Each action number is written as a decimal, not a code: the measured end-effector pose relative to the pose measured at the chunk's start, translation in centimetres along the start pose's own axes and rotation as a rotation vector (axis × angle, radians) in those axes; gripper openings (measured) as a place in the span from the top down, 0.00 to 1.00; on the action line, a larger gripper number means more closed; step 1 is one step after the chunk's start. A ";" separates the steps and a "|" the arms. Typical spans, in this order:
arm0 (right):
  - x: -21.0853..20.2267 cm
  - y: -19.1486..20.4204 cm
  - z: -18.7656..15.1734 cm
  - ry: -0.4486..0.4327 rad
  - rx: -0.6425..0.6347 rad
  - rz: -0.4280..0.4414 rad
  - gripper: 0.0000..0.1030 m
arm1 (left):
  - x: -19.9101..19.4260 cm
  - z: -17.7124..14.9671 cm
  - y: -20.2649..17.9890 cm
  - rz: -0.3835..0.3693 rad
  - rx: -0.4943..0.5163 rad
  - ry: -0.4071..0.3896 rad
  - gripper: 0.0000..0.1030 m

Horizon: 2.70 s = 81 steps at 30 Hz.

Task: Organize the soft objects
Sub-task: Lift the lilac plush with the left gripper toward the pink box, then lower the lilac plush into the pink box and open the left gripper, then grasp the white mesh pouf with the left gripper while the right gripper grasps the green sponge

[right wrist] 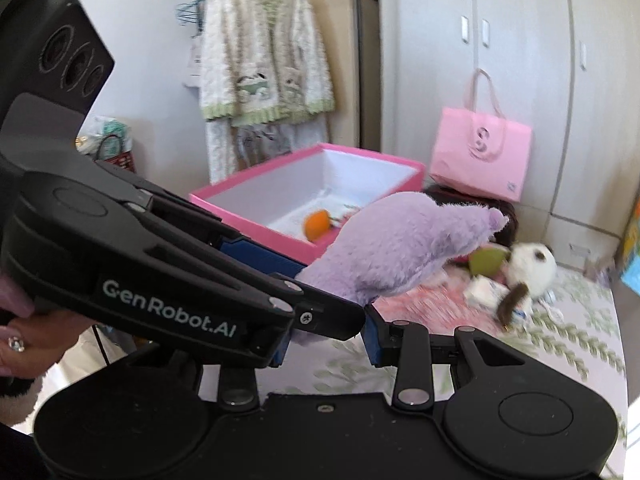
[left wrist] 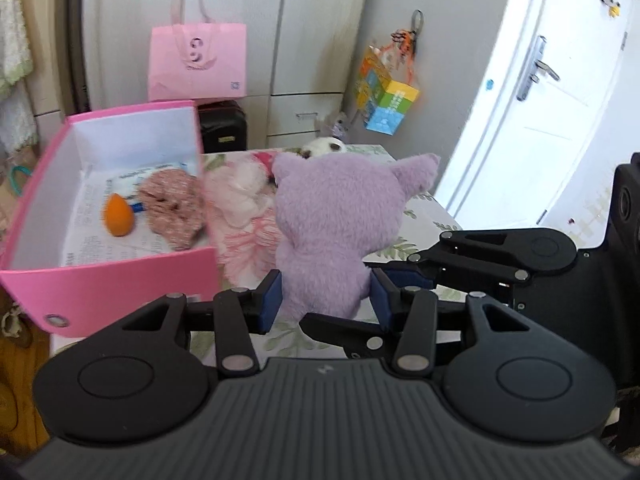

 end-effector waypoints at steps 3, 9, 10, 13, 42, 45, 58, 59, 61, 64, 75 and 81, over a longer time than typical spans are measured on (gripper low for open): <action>0.4 1.2 1.9 -0.020 -0.010 0.049 0.60 | -1.7 1.1 1.5 0.040 -0.021 -0.024 0.56; 2.3 2.9 6.2 -0.071 -0.063 0.124 0.60 | -4.1 4.0 5.0 0.115 -0.042 -0.083 0.56; 2.7 3.2 6.9 -0.079 -0.074 0.132 0.60 | -4.4 4.6 5.7 0.127 -0.044 -0.093 0.56; 4.3 3.6 8.8 -0.091 -0.100 0.162 0.59 | -4.6 6.0 7.7 0.158 -0.055 -0.107 0.56; 23.8 -0.7 9.6 0.165 -0.051 0.353 0.57 | 8.0 7.0 23.0 0.239 -0.332 0.044 0.56; 24.3 -0.8 9.4 0.182 -0.065 0.325 0.57 | 8.3 6.9 23.1 0.260 -0.337 0.026 0.52; 19.3 -2.3 9.5 0.155 -0.146 0.205 0.35 | 3.2 8.1 19.9 0.334 -0.158 -0.050 0.38; 18.6 -2.5 9.7 0.148 -0.148 0.197 0.34 | 2.6 8.2 19.4 0.333 -0.146 -0.056 0.38; 17.1 -3.1 9.9 0.139 -0.145 0.177 0.32 | 1.6 8.5 18.3 0.320 -0.124 -0.068 0.37; 14.6 -4.0 10.2 0.130 -0.129 0.167 0.31 | 0.1 8.7 16.3 0.286 -0.097 -0.080 0.36; 4.3 -10.0 10.6 0.053 -0.029 0.091 0.28 | -3.0 8.9 8.3 0.124 -0.007 -0.087 0.33; 0.0 -15.0 9.7 -0.006 0.050 0.002 0.27 | -2.2 8.5 4.2 0.043 0.032 -0.077 0.33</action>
Point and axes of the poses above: each gripper's, at about its wrist camera, not at the fingertips, and x roughly the way its jaws point, y to its left, z to its top, the point moved 10 cm from there along x, roughly the way its jaws point, and after that the axes turned 6 degrees about -y, right-handed, at the moved point
